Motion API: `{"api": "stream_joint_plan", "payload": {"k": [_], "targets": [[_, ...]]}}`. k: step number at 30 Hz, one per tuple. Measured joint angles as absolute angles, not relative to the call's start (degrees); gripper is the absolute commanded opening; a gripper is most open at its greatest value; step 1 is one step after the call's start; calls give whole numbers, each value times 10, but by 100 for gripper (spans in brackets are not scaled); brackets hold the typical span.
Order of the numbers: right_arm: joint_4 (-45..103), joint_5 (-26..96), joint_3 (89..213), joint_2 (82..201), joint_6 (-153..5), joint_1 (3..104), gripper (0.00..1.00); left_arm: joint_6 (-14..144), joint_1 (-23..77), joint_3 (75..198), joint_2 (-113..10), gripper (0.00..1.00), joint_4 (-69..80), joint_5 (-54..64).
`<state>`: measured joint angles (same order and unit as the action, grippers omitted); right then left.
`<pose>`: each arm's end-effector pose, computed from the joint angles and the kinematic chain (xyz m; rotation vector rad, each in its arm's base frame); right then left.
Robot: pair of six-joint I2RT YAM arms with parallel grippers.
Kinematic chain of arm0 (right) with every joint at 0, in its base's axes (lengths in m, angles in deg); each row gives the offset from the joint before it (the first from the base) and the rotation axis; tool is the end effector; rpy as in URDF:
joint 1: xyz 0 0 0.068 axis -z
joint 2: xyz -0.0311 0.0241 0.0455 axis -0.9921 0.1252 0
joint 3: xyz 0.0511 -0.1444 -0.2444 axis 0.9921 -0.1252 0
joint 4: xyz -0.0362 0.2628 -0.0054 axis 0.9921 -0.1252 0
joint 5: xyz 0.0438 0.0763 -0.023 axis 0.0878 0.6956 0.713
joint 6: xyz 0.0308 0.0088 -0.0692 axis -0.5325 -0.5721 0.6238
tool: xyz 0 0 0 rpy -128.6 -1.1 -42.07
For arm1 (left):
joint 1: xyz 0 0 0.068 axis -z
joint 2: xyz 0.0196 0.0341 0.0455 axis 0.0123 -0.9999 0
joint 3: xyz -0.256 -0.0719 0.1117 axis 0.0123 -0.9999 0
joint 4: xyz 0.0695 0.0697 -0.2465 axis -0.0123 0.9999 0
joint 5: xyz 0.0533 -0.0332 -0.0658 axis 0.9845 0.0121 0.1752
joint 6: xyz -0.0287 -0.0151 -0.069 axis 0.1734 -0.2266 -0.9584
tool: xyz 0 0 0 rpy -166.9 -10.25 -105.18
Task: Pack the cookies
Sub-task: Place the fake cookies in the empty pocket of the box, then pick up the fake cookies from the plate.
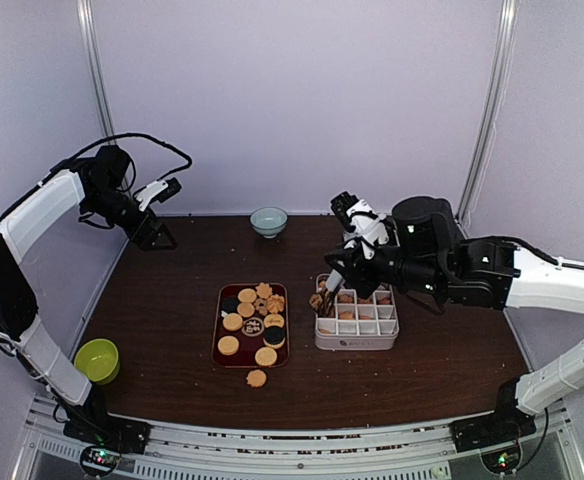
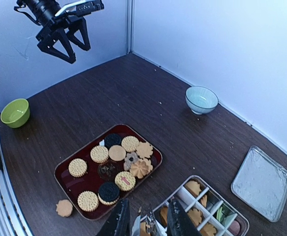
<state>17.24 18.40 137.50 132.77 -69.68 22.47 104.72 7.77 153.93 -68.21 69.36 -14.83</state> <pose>0.1652 0.2703 0.3428 -0.8784 1.8004 0.5647 0.3316 -0.0716 0.3279 0.9184 2.3902 -0.5172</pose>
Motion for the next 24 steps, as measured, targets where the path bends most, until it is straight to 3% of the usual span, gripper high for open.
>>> {"api": "stream_joint_plan", "payload": {"k": [9,16,24], "targets": [[260,215,1476,1473,-675,225,34,1053,71,1539,-681,83,702,-142],[294,215,1550,1593,-651,225,35,1056,67,1534,-674,83,708,-138],[313,207,1575,1650,-639,242,35,1060,66,1529,-671,83,709,-136]]}}
